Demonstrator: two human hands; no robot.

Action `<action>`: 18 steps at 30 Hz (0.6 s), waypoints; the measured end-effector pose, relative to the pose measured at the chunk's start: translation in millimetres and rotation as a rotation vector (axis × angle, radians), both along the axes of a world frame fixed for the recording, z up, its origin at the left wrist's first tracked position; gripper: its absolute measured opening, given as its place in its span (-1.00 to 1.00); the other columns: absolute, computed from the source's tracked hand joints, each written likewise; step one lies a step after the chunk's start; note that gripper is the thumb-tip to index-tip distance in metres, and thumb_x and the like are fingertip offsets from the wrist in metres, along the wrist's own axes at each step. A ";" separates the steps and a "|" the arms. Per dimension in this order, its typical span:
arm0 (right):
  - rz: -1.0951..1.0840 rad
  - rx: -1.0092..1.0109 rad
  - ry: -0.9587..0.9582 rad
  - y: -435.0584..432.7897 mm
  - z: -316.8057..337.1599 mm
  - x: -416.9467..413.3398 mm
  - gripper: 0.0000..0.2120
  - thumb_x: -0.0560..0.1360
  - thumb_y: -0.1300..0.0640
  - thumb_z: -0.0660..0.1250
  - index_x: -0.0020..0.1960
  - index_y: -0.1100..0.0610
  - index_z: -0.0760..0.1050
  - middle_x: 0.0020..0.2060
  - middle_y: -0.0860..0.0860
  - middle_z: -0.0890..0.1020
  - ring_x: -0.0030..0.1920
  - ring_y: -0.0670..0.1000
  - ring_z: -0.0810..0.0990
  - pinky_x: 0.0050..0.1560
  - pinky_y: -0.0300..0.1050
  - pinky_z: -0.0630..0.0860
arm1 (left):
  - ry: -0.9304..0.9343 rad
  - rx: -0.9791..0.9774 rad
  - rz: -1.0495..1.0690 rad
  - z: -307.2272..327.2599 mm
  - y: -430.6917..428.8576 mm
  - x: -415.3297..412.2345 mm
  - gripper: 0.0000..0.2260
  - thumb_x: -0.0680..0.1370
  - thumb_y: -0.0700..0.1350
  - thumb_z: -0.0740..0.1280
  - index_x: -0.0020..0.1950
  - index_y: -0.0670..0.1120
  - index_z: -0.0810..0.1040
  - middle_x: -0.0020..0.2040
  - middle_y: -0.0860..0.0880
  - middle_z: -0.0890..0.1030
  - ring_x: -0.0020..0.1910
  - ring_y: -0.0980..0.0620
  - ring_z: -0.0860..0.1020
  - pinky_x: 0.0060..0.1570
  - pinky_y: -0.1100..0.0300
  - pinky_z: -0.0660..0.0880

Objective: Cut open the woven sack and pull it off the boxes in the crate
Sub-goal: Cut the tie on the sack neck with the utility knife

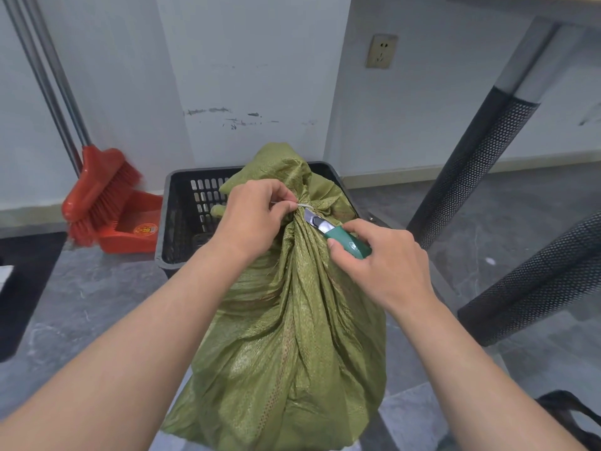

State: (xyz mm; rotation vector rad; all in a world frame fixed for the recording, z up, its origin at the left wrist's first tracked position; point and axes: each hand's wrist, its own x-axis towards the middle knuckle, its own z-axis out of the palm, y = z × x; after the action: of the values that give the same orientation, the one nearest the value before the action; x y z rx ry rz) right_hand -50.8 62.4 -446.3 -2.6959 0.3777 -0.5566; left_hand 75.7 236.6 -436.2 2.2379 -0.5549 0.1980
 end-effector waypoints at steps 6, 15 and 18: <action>-0.033 -0.002 -0.042 2.5 1.6 -1.0 -0.70 0.46 -0.33 0.32 0.04 -0.18 0.61 -0.31 -0.14 0.64 -0.23 0.02 0.60 -0.18 -0.01 0.58 | 0.013 -0.005 0.007 1.2 -2.0 -1.4 -0.97 0.58 -0.08 0.47 -0.05 0.00 0.71 -0.26 0.20 0.59 -0.29 0.28 0.49 -0.25 0.44 0.31; -0.024 -0.007 -0.017 4.3 4.1 -2.2 -0.71 0.48 -0.31 0.34 0.06 -0.18 0.64 -0.30 -0.12 0.64 -0.22 0.04 0.59 -0.18 -0.03 0.57 | 0.021 0.007 -0.008 2.8 -4.2 -4.9 -0.96 0.59 -0.08 0.46 -0.06 0.02 0.68 -0.24 0.18 0.61 -0.29 0.27 0.50 -0.21 0.32 0.36; -0.020 -0.019 -0.020 4.1 3.0 -1.9 -0.70 0.47 -0.31 0.34 0.05 -0.17 0.65 -0.30 -0.12 0.65 -0.21 0.05 0.59 -0.18 -0.02 0.58 | 0.025 0.015 0.003 3.0 -5.2 -5.1 -0.95 0.60 -0.08 0.44 -0.06 0.02 0.68 -0.23 0.17 0.60 -0.28 0.26 0.49 -0.16 0.24 0.38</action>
State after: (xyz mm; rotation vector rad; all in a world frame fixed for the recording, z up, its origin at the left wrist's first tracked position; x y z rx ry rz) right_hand -52.8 66.4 -443.4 -2.7058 0.3964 -0.5956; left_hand 70.6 231.3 -433.2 2.2527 -0.5406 0.1678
